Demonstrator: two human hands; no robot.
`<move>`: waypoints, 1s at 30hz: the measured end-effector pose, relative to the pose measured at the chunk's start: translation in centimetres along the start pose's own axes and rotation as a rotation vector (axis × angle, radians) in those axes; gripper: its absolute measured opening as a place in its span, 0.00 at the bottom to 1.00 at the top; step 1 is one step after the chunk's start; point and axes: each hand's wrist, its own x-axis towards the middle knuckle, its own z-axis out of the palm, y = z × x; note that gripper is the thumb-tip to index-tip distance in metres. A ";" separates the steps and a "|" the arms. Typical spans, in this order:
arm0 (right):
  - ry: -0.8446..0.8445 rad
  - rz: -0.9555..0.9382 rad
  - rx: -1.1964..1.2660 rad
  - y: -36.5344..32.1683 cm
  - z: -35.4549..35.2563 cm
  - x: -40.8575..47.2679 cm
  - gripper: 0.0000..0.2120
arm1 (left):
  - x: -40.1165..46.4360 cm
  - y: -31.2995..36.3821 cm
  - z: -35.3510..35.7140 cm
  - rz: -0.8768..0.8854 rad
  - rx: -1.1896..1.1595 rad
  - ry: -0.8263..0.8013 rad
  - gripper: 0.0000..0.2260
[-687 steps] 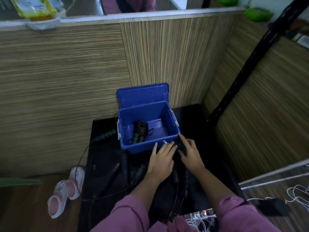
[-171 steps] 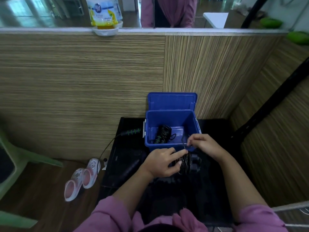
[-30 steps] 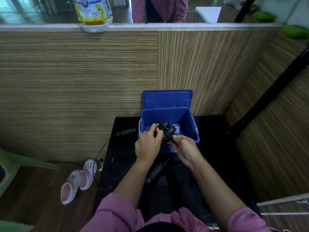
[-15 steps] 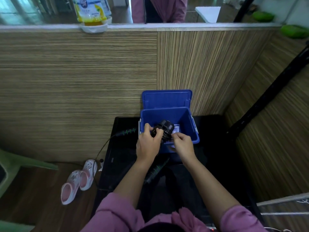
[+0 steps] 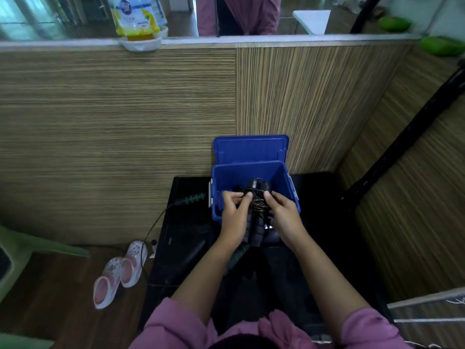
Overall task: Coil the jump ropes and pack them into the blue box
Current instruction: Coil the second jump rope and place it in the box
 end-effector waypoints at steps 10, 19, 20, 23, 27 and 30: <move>-0.057 0.057 0.077 -0.8 -0.4 -0.3 0.08 | 0.1 -0.1 -0.1 -0.018 -0.222 -0.167 0.14; -0.078 0.146 0.055 -0.9 0.4 -0.7 0.23 | 0.4 -0.4 0.3 -0.027 -0.246 -0.135 0.13; -0.101 0.147 0.097 -1.0 0.4 -0.9 0.24 | 0.4 -0.2 0.4 -0.037 -0.258 -0.144 0.13; -0.175 0.175 0.221 -1.5 -0.3 -0.9 0.23 | 0.5 -0.1 0.3 -0.042 -0.256 -0.181 0.14; -0.221 0.216 0.210 -1.5 -1.0 -0.8 0.28 | 1.1 -1.1 -0.4 0.078 -0.026 -0.217 0.12; -0.249 0.222 0.126 -1.0 -1.5 -0.9 0.34 | 1.4 -1.5 -0.8 0.129 0.031 -0.213 0.10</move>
